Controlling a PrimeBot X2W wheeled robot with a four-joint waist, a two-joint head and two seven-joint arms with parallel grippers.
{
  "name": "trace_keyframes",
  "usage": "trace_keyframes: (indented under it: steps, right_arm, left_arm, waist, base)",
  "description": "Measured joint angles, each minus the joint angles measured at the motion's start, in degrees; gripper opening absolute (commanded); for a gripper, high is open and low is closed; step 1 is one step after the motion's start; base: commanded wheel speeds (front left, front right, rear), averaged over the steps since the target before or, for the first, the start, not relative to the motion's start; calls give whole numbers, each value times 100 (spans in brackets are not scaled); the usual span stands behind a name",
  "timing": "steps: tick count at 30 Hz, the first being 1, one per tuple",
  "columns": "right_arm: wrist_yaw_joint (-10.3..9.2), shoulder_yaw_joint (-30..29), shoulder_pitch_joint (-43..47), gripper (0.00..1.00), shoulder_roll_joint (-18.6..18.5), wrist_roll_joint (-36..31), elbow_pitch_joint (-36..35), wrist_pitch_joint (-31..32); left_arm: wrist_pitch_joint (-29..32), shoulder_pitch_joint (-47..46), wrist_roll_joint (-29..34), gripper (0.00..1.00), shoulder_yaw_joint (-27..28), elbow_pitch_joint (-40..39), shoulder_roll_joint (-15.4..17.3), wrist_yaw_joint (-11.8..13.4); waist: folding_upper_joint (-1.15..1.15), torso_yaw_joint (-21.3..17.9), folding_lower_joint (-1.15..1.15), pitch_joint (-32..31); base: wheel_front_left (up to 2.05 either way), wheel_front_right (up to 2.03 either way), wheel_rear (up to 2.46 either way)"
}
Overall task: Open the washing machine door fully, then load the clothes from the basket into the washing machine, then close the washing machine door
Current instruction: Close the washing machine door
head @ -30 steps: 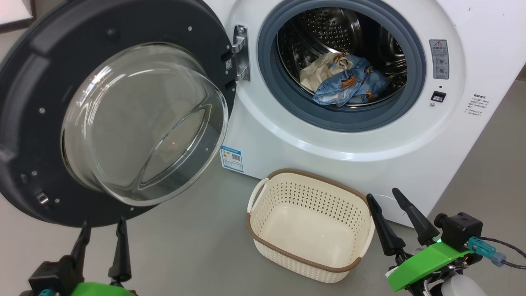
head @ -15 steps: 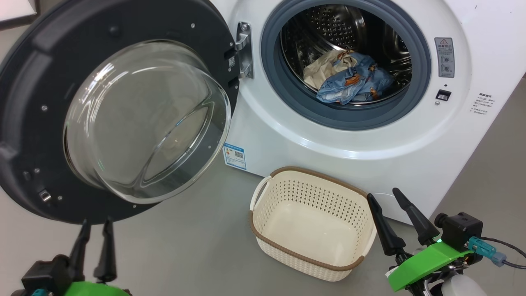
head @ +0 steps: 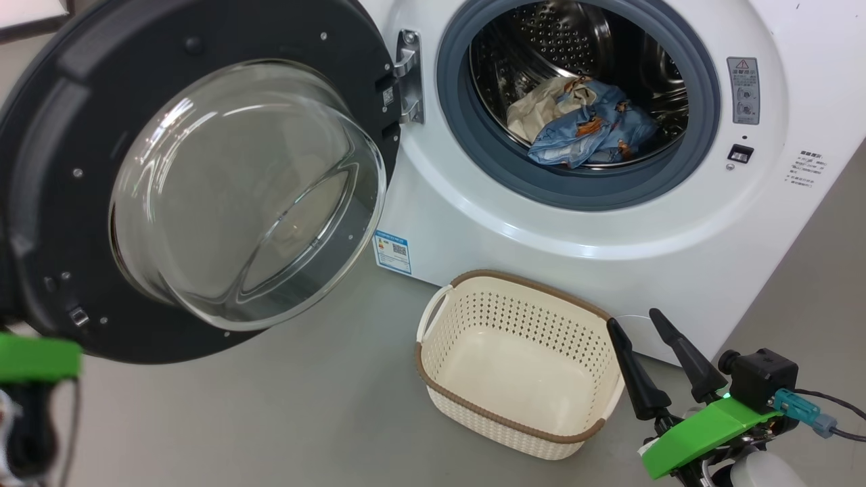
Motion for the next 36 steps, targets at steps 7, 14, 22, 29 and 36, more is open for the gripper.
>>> trace_keyframes:
  steps: [7, 14, 22, 29, 36]
  right_arm:
    - [0, 20, 0, 100, -2, 0, -1, 0]
    - [0, 73, -8, 100, -69, 0, -5, -1]
    - [0, 148, -137, 100, -201, 0, 2, 0]
    - [0, 227, -295, 100, -313, -1, 7, 0]
    - [0, 297, -448, 100, -428, -1, 21, -1]
  left_arm:
    - [749, -1108, -903, 0, 476, 421, 348, -2]
    - [1452, -2185, -1790, 0, 939, 1829, 642, 1]
    - [1798, -2932, -2463, 0, 1480, 3649, 1017, -144]
    - [2052, -3326, -2846, 0, 1817, 4927, 1400, -313]
    - [2310, -3524, -3037, 0, 1933, 5727, 1593, -399]
  waist:
    - [0, -54, 0, 7]
    - [0, -147, 0, 151]
    - [0, -318, 0, 392]
    - [0, -523, 0, 573]
    - [0, -697, 0, 760]
  base:
    - [0, 0, 0]
    - [0, 0, 0]
    - [0, 0, 0]
    - [0, 0, 0]
    - [0, 0, 0]
